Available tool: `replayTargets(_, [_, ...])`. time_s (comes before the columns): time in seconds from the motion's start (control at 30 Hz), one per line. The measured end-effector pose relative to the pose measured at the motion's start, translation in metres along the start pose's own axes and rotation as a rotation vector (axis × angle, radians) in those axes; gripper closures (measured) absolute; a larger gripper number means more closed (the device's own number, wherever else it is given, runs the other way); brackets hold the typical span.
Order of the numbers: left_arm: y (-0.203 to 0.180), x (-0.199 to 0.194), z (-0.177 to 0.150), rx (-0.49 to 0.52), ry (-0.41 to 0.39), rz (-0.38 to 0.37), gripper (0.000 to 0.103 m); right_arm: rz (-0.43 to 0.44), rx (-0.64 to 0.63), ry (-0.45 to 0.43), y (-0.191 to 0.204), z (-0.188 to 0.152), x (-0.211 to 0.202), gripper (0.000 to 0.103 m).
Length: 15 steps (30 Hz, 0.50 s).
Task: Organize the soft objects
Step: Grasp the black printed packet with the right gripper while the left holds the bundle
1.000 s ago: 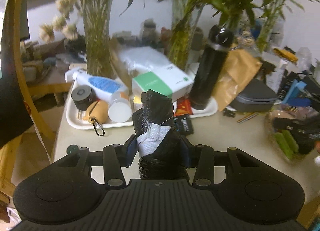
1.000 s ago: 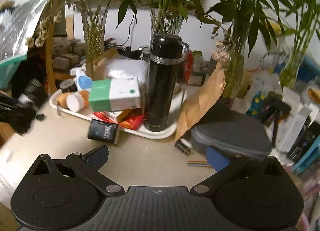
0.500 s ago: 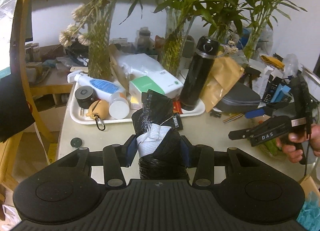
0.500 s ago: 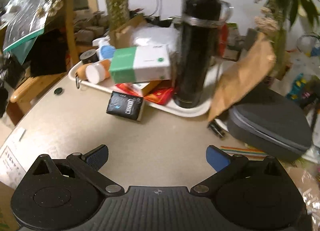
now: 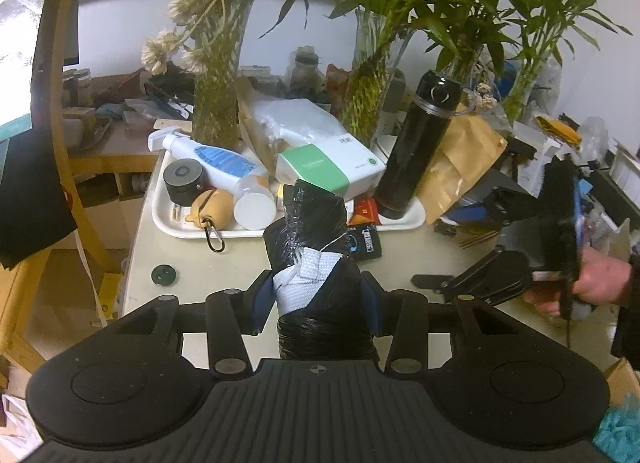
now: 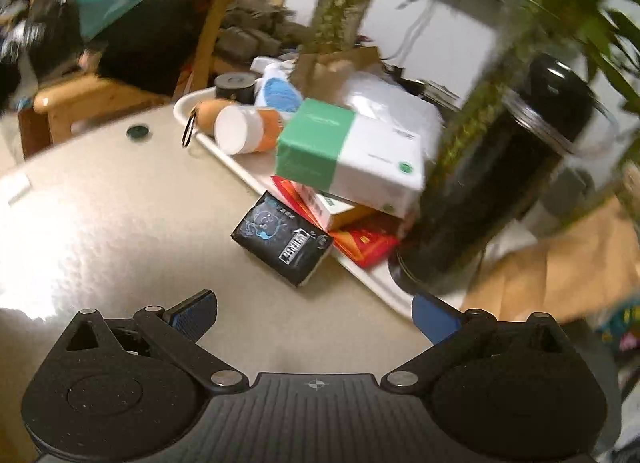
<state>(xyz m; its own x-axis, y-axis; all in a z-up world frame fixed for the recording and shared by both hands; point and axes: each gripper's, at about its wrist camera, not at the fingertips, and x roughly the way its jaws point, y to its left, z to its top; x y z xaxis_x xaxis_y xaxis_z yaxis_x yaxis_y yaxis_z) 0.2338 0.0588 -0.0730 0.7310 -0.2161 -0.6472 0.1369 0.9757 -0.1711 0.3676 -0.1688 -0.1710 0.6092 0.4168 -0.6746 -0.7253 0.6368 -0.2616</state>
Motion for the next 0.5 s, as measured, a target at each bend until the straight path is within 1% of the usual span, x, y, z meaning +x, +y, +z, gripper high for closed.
replayTargets(0.13, [-0.001,0.002,-0.001,0.026,0.001,0.019,0.059,-0.016,-0.093,0.018,0.011,0.003,0.023,0.004])
replayTargets(0.17, [-0.001,0.003,0.000,0.025,0.004,0.018,0.059,-0.019,-0.101,0.021,0.012,0.004,0.029,0.007])
replayTargets(0.3, [0.003,0.006,0.002,0.003,0.020,0.002,0.059,-0.040,-0.136,0.025,0.014,0.006,0.045,0.009])
replayTargets(0.43, [0.005,0.006,0.003,-0.003,0.014,0.005,0.059,-0.064,-0.175,0.021,0.018,0.009,0.059,0.009])
replayTargets(0.5, [0.006,0.007,0.003,-0.005,0.019,0.009,0.059,-0.065,-0.194,0.026,0.021,0.010,0.067,0.011])
